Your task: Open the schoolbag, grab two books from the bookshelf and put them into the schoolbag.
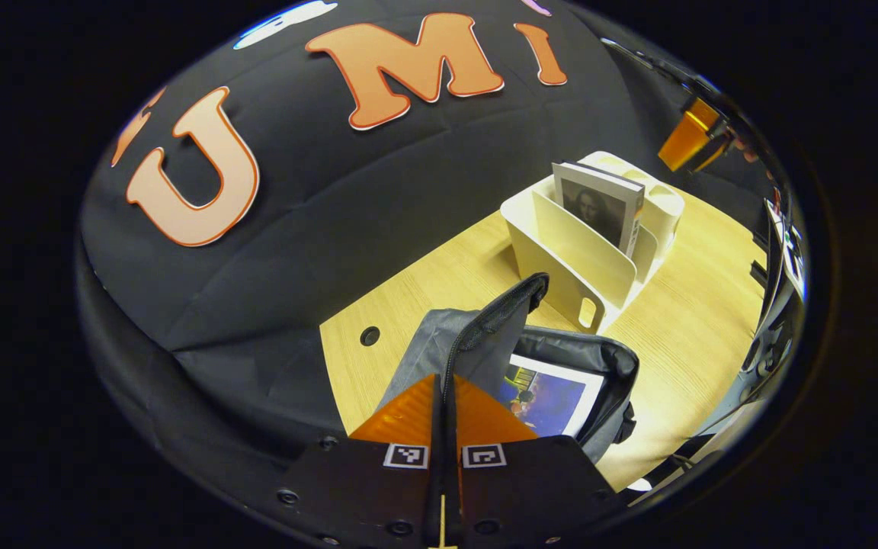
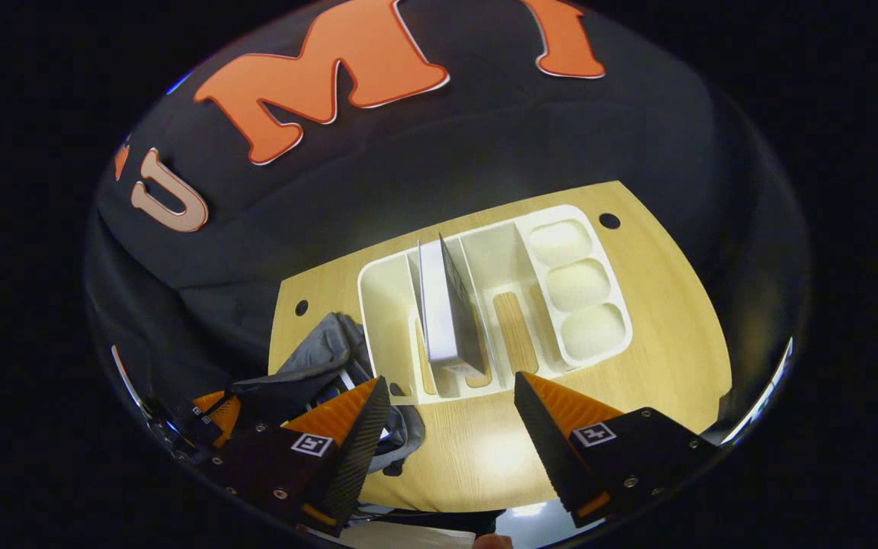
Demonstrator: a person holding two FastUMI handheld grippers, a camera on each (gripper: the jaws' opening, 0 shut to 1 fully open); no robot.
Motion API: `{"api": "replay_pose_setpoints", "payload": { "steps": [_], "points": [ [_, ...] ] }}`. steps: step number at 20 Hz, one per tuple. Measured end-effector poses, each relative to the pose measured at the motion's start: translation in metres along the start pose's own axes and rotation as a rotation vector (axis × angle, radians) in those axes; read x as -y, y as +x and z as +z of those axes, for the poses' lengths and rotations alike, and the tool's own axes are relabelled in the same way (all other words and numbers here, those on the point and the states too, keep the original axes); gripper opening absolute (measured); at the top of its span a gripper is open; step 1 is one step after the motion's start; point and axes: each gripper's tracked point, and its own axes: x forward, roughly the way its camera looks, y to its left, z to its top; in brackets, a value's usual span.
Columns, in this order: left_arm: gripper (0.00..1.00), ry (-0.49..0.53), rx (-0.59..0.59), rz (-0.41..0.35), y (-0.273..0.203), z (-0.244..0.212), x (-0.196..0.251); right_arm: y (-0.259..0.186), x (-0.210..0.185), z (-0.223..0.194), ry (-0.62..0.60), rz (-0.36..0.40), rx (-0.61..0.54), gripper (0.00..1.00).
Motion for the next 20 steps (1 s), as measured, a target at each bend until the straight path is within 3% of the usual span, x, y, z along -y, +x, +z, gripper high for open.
{"api": "replay_pose_setpoints", "payload": {
  "steps": [6,10,15,18,19,20],
  "points": [
    [0.02,-0.049,-0.038,0.042,0.003,-0.009,-0.004,0.066,-0.006,0.053,-0.080,-0.021,-0.109,0.99],
    [0.02,-0.073,-0.056,0.049,0.007,-0.014,-0.007,0.113,-0.005,0.050,-0.086,-0.036,-0.227,0.99],
    [0.02,-0.066,-0.068,0.049,0.009,-0.014,-0.008,0.146,-0.003,0.043,-0.108,-0.045,-0.283,0.99],
    [0.02,-0.061,-0.071,0.044,0.009,-0.014,-0.008,0.154,-0.005,0.043,-0.091,-0.047,-0.294,0.88],
    [0.02,-0.059,-0.070,0.042,0.009,-0.014,-0.008,0.155,-0.004,0.042,-0.087,-0.056,-0.298,0.72],
    [0.02,-0.058,-0.071,0.041,0.010,-0.014,-0.008,0.157,-0.002,0.043,-0.085,-0.070,-0.297,0.76]
  ]
}}
